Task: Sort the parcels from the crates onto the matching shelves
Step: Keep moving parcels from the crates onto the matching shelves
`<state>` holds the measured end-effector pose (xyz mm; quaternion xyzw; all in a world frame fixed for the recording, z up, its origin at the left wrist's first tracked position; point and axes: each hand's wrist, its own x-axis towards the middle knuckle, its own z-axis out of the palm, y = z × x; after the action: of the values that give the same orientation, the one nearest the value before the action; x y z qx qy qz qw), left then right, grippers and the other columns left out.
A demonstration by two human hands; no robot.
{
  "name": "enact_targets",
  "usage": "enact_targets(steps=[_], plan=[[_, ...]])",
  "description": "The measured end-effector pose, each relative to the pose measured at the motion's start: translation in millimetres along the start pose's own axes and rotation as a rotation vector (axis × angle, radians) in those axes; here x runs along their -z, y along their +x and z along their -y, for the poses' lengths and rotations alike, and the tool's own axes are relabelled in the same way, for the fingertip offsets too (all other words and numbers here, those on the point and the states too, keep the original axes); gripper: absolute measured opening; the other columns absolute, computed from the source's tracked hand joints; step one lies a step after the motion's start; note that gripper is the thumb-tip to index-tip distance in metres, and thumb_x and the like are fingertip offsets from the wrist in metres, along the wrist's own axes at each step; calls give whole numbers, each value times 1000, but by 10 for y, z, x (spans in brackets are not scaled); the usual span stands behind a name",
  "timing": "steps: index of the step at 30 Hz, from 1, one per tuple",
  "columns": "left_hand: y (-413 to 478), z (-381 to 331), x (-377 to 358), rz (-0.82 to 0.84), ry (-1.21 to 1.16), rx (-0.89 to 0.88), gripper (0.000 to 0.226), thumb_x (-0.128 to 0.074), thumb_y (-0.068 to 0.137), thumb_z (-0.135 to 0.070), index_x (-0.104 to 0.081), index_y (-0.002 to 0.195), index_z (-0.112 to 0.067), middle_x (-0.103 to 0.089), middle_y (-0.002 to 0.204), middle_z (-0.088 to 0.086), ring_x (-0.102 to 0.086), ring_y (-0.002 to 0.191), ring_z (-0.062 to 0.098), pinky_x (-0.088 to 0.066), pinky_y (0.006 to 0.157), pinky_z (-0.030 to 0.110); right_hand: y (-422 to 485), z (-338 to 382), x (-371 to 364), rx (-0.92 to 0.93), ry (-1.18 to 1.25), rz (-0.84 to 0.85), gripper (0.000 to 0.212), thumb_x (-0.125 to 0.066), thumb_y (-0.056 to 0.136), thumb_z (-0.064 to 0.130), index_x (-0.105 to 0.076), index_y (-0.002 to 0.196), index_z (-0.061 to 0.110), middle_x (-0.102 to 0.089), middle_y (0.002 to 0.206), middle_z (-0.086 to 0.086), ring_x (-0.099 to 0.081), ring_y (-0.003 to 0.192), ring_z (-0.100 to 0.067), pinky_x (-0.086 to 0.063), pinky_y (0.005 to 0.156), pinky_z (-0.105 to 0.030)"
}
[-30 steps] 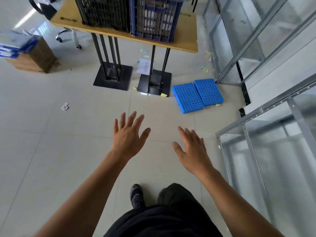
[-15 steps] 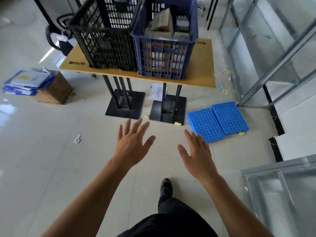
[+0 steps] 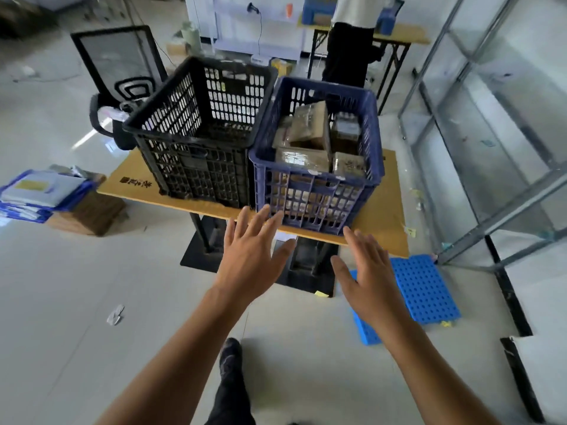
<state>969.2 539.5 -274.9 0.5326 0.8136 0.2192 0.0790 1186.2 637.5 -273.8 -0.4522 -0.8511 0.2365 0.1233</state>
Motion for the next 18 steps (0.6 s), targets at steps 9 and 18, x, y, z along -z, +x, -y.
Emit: enact_targets(steps=[9,18], plan=[[1414,429,234,10,-95,-87,72,-24,99,-73,-16,160,-36,-11,171,-6,4,158,25,10,123,44,1221,474,28,-92,-51,-75,68,-44,104,53,-25,164,29,-27,170,-1,-13,159,-22,-20,128,-49],[2740,319,200,94,-145,-166,77,-30,99,-71,-13,162,-31,-6,172,-4,7,158,27,7,124,48,2113,428,95,-52,-98,-155,58,-39,104,58,-35,157,36,-37,164,4,-25,156,-19,-14,123,-35]])
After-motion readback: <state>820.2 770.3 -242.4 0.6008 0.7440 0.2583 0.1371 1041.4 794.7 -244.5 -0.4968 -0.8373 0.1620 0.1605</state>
